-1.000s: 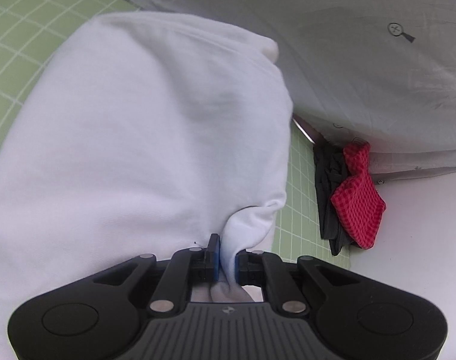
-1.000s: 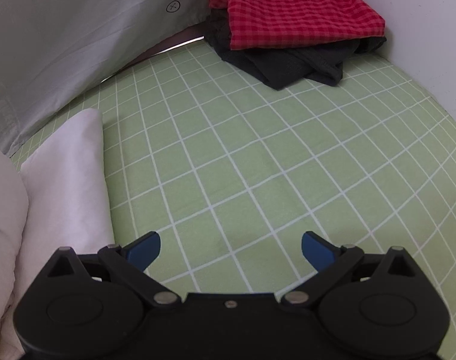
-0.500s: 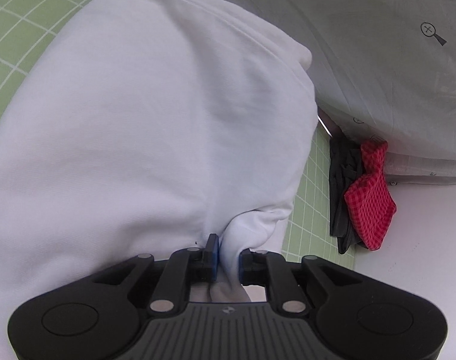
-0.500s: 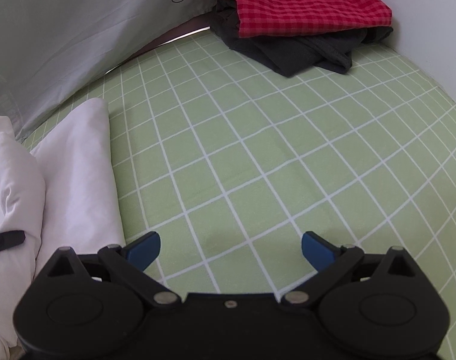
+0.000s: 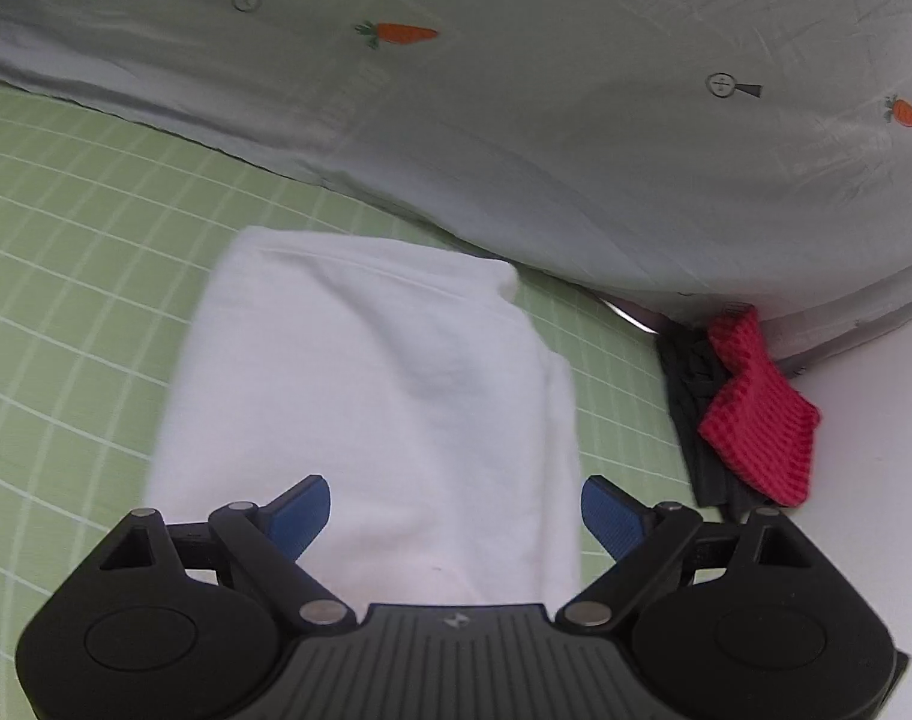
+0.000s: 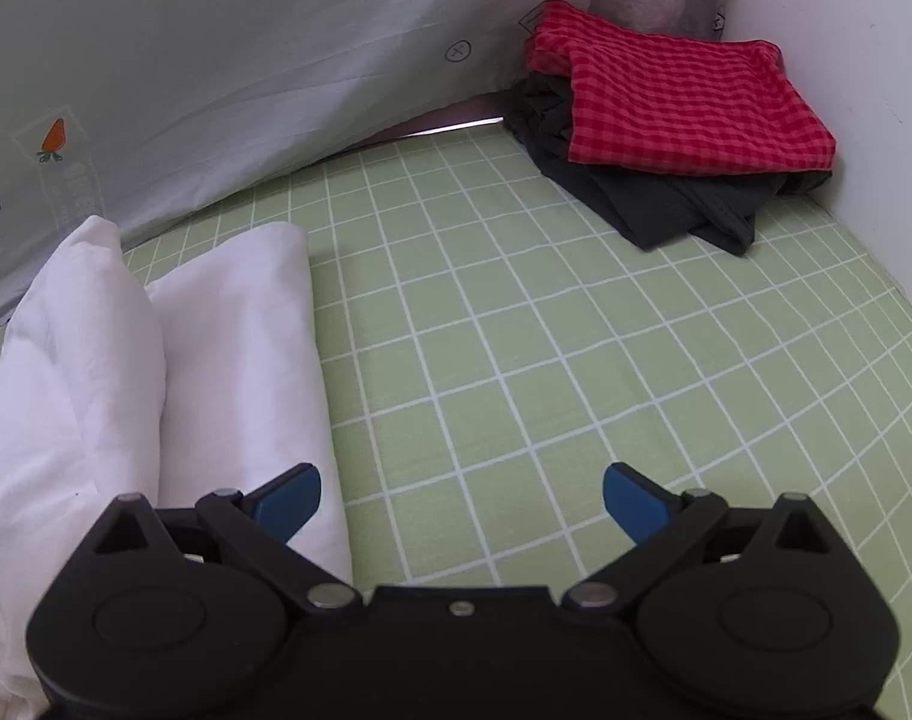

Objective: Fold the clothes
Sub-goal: 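Open the left gripper and press the folded bundle flat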

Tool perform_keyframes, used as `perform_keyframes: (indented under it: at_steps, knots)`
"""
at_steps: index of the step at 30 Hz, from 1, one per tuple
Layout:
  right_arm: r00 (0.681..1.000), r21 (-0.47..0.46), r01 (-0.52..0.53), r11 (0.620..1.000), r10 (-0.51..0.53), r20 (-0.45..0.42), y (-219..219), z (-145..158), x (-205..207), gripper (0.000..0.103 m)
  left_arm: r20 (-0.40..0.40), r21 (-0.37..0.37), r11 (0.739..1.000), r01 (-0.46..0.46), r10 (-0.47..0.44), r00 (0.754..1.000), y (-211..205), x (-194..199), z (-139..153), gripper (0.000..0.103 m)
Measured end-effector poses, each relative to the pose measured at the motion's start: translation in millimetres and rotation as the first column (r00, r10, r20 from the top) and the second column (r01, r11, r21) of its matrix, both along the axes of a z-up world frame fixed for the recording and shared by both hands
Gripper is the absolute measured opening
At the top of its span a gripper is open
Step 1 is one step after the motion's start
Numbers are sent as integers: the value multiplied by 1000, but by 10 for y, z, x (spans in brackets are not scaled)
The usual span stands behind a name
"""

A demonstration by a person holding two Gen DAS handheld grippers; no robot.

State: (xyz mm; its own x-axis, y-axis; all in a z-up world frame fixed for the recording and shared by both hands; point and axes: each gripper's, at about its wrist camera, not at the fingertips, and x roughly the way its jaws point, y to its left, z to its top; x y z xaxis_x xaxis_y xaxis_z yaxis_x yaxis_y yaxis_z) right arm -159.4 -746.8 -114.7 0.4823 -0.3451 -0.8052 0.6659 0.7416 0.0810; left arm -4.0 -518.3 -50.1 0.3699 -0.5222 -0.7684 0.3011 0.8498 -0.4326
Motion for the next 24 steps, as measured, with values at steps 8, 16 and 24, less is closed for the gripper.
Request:
perform_keyframes:
  at_steps: [8, 16, 24]
  knots:
    - [988, 27, -140, 990, 138, 67, 262, 116, 408, 102, 0, 251, 958, -136, 140, 990, 699, 14, -483, 91]
    - [953, 98, -297, 950, 290, 83, 627, -50, 941, 93, -28, 269, 948, -170, 184, 983, 908, -10, -793, 97]
    - [934, 178, -357, 917, 343, 103, 760, -190, 1126, 40, -49, 262, 952, -159, 178, 983, 907, 59, -898, 98]
